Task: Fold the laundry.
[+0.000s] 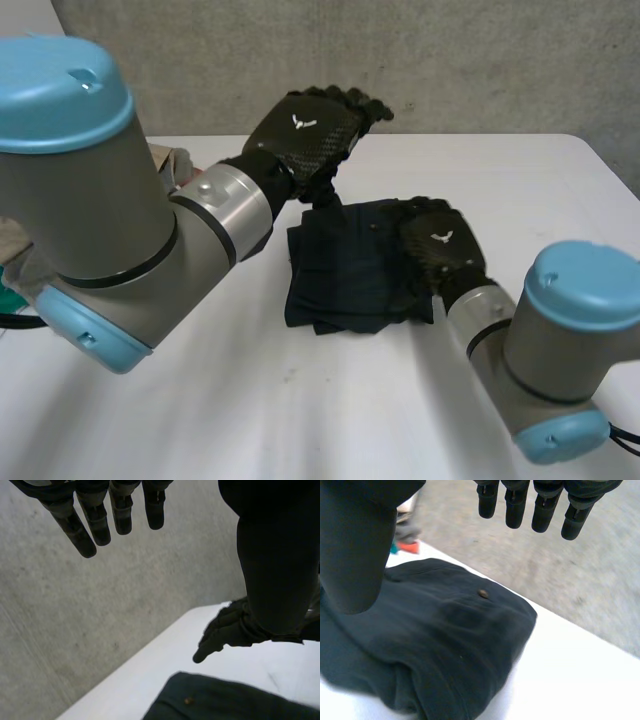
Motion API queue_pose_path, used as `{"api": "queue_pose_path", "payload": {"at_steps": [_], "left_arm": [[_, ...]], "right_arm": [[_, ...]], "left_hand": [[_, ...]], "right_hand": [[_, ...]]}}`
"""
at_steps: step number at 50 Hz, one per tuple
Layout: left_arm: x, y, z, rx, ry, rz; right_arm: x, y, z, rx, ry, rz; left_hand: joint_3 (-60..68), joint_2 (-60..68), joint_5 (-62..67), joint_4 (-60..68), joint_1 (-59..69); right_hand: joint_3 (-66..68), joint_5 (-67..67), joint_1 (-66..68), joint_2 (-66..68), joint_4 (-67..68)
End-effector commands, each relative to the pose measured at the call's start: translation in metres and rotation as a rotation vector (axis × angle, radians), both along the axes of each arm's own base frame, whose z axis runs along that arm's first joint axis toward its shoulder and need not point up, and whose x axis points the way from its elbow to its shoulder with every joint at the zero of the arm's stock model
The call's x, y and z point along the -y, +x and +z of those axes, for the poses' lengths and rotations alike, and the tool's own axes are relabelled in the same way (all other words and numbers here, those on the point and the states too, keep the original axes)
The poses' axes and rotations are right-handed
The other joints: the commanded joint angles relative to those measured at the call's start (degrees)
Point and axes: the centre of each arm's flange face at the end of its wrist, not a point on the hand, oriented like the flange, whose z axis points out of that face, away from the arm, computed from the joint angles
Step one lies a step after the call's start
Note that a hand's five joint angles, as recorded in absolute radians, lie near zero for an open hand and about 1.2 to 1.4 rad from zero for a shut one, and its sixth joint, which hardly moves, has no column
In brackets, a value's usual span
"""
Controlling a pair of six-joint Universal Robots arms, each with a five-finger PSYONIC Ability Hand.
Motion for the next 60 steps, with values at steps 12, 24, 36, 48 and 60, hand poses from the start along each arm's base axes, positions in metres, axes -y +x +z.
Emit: {"api": "queue_pose_path", "payload": {"at_steps": [12,24,36,48,60], "left_arm": [[-0.005,0.0,0.005,-0.027,0.003,-0.018],[-0.001,0.003,0.004,-0.028,0.001,-0.015],[0.002,0.004,0.007,-0.048,-0.018,-0.011],[0.006,0.004,-0.006,-0.028,0.013,-0.003],[0.008,0.009,-0.013,-0.013,0.031,0.01]], "right_arm": [[0.033,-0.002,-0.045,0.14,0.377,-0.153],[0.065,-0.005,-0.032,0.211,0.25,-0.168],[0.17,-0.034,-0.007,0.312,0.137,-0.303],[0.217,-0.082,-0.024,0.311,0.265,-0.441],[0.204,-0.089,-0.017,0.154,0.226,-0.135]], "left_hand": [[-2.4,-2.1,-2.9,-2.1,-2.3],[-2.4,-2.1,-2.9,-2.1,-2.3],[-2.4,-2.1,-2.9,-2.1,-2.3],[-2.4,-2.1,-2.9,-2.1,-2.3],[-2.4,-2.1,-2.9,-2.1,-2.3]], "right_hand": [[-1.9,-2.7,-1.8,-1.6,-1.8],[68.1,67.3,68.2,68.4,68.2],[68.1,67.3,68.2,68.4,68.2],[58.9,58.1,59.0,59.2,59.0],[-1.9,-2.7,-1.8,-1.6,-1.8]]}}
